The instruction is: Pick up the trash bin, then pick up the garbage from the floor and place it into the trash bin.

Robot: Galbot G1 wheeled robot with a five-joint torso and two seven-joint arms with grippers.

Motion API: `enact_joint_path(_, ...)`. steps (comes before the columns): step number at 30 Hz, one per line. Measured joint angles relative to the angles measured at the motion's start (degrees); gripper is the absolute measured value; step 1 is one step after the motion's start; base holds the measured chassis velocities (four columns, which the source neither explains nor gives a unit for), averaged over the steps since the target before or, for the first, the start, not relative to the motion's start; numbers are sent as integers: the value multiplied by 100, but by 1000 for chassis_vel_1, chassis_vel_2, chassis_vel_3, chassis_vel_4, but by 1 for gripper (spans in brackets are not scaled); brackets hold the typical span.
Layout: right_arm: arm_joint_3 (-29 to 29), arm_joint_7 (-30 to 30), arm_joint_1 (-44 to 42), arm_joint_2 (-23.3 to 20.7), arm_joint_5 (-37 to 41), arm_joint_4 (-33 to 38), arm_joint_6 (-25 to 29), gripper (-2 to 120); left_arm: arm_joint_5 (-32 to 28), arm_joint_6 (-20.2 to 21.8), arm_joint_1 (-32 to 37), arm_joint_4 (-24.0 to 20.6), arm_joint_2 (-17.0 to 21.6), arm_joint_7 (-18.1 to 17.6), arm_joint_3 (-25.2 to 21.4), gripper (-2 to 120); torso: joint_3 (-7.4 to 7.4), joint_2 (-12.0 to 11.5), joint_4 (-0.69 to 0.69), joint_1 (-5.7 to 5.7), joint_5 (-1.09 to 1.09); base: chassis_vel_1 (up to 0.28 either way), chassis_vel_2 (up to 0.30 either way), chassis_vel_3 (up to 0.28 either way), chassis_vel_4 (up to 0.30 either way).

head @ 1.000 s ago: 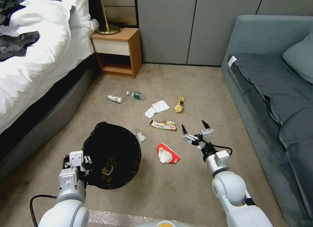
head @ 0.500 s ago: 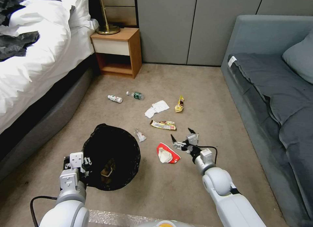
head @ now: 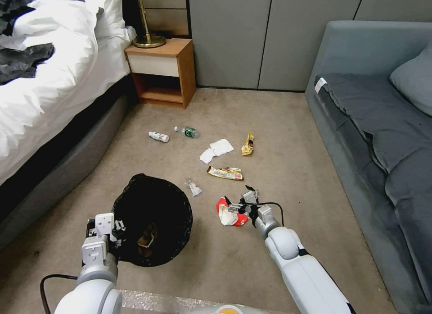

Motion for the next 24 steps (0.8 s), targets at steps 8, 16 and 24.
enact_joint_path(8, 119, -179, 311, 172, -376, -866, 258, 100, 43, -11, 28, 4, -20, 0, 9, 1, 0, 0, -1, 0, 0, 0, 0, 0, 0)
enact_joint_path(16, 362, -276, 609, 444, -833, -1685, 551, 100, 109, -33, 105, 18, -39, 0, 43, 1, 0, 0, 0, 0, 0, 0, 0, 0, 0)
enact_joint_path(24, 586, -311, 801, 644, -1241, -2285, 754, 100, 145, -45, 142, 48, -35, 1, 59, 1, 0, 0, 0, 0, 0, 0, 0, 0, 0)
